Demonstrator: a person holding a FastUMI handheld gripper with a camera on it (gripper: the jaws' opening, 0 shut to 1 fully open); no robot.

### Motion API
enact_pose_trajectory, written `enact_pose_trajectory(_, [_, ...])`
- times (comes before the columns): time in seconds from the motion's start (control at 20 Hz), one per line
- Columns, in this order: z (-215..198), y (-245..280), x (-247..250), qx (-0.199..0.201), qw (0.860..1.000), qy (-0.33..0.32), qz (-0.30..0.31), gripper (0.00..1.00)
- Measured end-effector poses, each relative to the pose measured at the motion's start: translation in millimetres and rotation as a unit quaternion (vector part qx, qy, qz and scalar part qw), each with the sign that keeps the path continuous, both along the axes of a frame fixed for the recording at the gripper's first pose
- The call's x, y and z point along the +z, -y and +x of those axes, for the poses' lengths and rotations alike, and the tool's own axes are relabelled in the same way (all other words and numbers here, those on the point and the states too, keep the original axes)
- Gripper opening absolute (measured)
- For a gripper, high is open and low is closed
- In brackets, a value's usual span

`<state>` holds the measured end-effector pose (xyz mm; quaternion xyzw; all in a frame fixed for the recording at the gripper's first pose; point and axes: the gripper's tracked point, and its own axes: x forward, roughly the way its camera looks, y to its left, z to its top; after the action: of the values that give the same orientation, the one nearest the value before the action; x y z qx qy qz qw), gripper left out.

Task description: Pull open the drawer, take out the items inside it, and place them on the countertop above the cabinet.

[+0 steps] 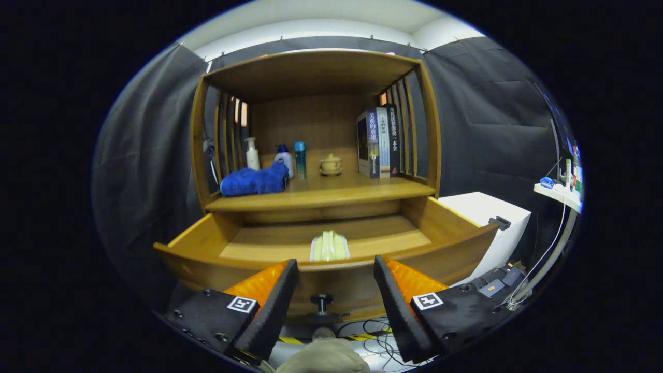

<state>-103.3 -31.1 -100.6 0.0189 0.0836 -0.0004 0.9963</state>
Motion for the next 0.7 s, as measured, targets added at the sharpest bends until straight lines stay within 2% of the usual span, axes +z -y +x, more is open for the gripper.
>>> enact_pose_trajectory(0.1, [15.3, 3.0, 21.8, -0.006, 1.000, 0.009, 0.016, 0.86])
enact_pose_trajectory(0.3, [47.2, 20.9, 49.7, -0.049, 0.997, -0.018, 0.051, 0.94])
enact_pose_trajectory(0.5, [77.4, 15.6, 64.6, -0.023, 0.997, -0.055, 0.050, 0.96])
enact_pose_trajectory(0.7, [111.6, 8.5, 50.7, -0.001, 0.993, -0.120, 0.022, 0.96])
